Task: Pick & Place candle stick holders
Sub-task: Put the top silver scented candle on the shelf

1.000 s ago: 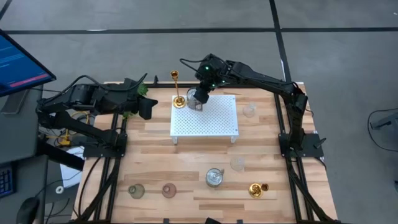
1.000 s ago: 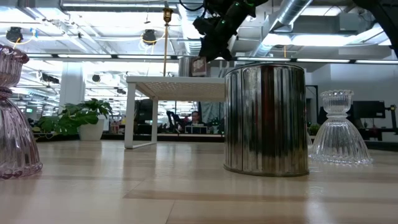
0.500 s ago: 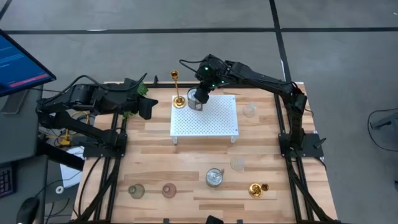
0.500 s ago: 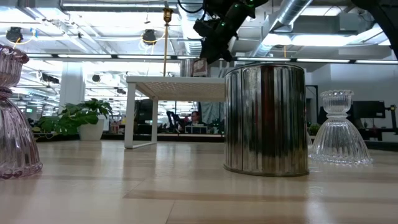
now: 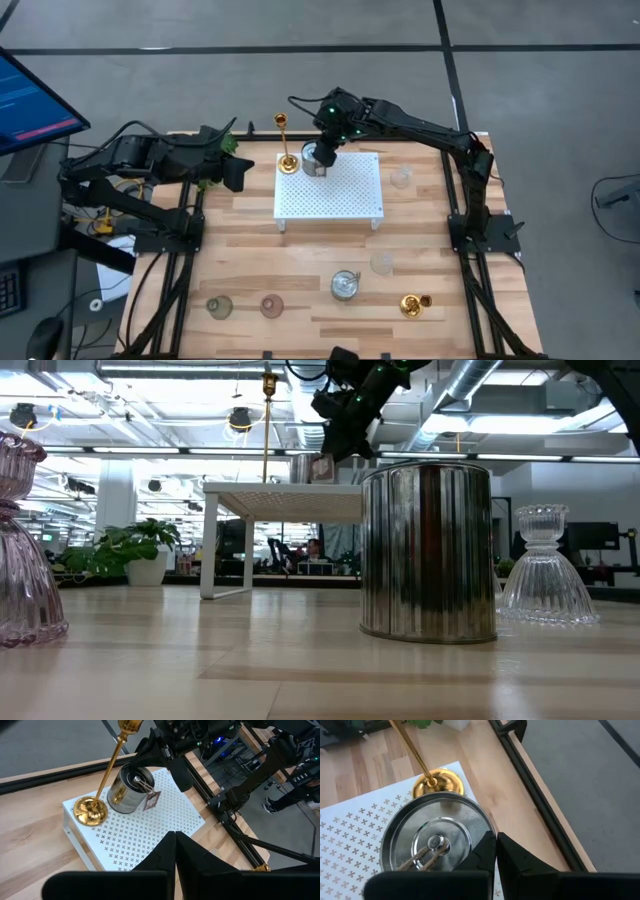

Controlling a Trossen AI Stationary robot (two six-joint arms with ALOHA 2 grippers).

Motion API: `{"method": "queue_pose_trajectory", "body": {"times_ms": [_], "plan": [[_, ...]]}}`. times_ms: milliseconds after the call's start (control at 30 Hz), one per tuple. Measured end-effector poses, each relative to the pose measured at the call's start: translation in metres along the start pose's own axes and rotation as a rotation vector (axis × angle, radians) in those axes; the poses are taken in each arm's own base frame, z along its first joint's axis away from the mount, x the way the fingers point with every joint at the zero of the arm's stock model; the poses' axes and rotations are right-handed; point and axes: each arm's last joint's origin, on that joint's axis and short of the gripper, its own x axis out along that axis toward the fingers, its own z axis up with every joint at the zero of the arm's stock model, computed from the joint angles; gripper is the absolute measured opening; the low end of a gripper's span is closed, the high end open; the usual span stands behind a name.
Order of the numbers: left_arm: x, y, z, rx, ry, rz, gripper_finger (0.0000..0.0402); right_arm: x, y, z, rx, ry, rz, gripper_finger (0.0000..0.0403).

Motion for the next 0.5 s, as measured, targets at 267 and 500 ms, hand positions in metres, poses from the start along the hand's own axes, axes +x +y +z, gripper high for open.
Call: {"method": "queue_pose_trajectory", "body": {"times_ms": [267,500], "plan": [[0.0000,0.0000,0.0000,0.000,0.000,0.000,0.0008,0.0002,0.0000,0.0000,-0.004,0.000,0.000,0.0021],[0.0000,0.0000,0.0000,0.000,0.000,0.000,0.0008,0.0004,0.0000,0.0007,-0.004,-0.008,0.000,0.0059]]}}
